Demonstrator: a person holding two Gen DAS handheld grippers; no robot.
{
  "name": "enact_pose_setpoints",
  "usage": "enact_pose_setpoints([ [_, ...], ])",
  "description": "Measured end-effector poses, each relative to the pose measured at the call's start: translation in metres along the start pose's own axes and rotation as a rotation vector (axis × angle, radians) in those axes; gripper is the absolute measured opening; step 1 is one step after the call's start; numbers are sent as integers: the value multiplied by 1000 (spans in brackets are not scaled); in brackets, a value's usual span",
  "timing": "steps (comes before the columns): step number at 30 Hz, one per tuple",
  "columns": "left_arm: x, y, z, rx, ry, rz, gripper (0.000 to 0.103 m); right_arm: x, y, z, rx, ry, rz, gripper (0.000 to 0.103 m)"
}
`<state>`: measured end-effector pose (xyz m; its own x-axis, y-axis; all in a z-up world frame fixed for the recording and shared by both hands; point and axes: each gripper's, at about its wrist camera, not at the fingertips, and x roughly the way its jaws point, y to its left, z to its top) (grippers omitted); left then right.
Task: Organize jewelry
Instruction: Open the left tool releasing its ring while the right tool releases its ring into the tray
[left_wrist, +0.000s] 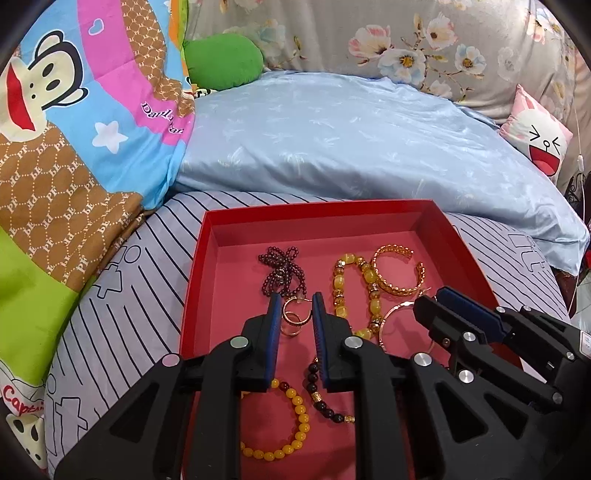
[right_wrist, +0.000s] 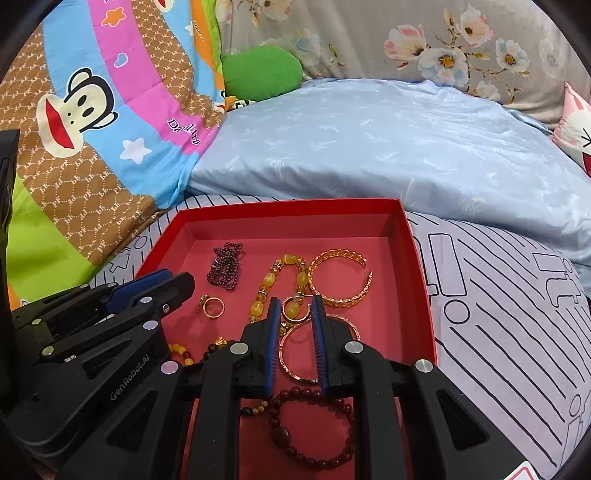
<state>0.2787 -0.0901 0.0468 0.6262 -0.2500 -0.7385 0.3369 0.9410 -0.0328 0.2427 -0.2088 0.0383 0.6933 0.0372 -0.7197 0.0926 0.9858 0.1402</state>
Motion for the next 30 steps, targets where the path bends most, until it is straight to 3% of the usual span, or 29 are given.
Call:
enact_pose_setpoints([
  [12, 7, -2, -3, 12, 5, 22, 18, 5, 0, -3, 5, 4, -18, 18],
  [14, 6, -3, -4, 15, 4, 23, 22, 4, 0, -2, 5, 3, -20, 18],
  [16, 5, -2, -4, 8, 0, 30, 37, 3, 0, -2, 3, -1, -23, 18],
  [17, 4, -2, -4, 7, -4, 33, 38, 2, 0, -2, 1, -3, -24, 18],
  [30, -16, -2, -5, 1, -27, 30, 38, -21, 7, -5, -1, -28, -28, 19],
])
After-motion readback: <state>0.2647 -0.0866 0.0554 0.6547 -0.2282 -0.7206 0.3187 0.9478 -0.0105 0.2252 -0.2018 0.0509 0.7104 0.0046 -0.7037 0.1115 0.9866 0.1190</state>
